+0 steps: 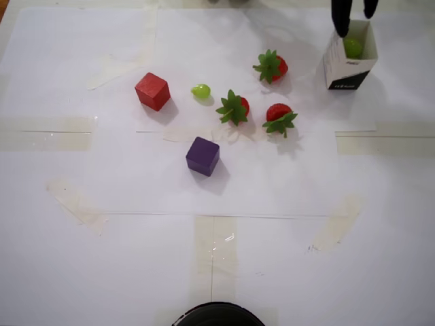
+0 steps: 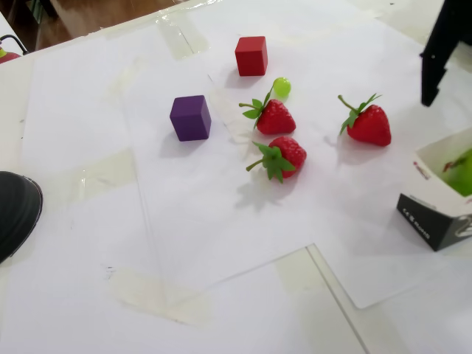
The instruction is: Pick up the grapes and place them in the box.
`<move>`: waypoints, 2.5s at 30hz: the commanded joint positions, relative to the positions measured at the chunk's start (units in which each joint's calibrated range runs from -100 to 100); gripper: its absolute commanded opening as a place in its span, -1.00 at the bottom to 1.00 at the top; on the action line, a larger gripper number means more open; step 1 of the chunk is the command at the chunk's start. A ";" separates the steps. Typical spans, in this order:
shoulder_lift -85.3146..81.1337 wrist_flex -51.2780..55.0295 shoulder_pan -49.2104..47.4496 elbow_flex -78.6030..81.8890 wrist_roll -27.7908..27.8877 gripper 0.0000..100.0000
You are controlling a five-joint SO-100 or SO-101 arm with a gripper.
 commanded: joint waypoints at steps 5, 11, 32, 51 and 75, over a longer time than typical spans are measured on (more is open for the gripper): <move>-2.37 1.37 2.86 -2.65 0.63 -0.56; -5.64 11.59 11.98 -6.83 3.03 -0.59; -3.32 0.97 38.67 9.99 13.77 -0.67; 6.05 -9.98 40.36 13.72 16.07 -0.53; 12.59 -17.99 41.61 16.72 17.05 -0.54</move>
